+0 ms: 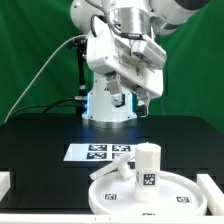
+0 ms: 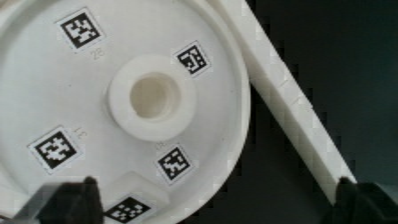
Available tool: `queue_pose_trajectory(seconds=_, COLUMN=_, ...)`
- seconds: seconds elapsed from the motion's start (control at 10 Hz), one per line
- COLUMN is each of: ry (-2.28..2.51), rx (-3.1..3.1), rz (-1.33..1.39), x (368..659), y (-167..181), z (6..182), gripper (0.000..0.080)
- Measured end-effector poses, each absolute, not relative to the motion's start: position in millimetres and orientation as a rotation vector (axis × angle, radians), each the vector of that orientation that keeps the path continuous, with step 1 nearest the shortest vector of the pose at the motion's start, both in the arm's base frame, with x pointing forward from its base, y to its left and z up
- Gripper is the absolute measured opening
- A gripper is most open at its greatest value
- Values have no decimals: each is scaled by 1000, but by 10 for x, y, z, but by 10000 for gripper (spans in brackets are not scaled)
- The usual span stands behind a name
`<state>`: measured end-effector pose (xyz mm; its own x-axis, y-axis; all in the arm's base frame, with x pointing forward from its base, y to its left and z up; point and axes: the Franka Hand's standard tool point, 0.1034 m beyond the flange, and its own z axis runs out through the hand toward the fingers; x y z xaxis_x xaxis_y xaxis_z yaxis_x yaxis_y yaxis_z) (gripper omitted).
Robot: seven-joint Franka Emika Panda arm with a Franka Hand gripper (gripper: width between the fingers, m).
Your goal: Assemble round table
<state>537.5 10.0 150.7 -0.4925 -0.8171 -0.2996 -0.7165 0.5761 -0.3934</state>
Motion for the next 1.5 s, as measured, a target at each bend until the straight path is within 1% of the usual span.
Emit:
queue_pose_trajectory(seconds=0.2, ry=2204, rx=-1513, rz=-375, x=5469, y=27, z=1554, gripper=648)
queue_pose_trajectory(seconds=0.4, ry=2102, rx=-1703, rz=-395, x=5431, y=60, z=1487, gripper=648)
queue_pose_trajectory(seconds=0.6, ry=2163, rx=-1672, rz=-537, x=5326, y=-2, z=1444, gripper=648)
queue_pose_trajectory(seconds=0.9, ry=2101, rx=-1768, rz=-544, x=5345, y=7, z=1424, gripper=648)
queue_pose_trajectory(seconds=1.1, ry=1962, rx=-1951, rz=-594, x=5389, y=20, z=1433, gripper=648)
queue_pose_trajectory(seconds=1.2, ry=1872, rx=-2070, rz=-646, x=5396, y=62, z=1388, gripper=648)
queue_pose_trajectory(seconds=1.4, ry=1813, rx=-2173, rz=-745, x=5298, y=115, z=1290, gripper=648)
queue_pose_trajectory(seconds=1.5, ry=1715, rx=-2271, rz=-750, x=5327, y=109, z=1287, gripper=648)
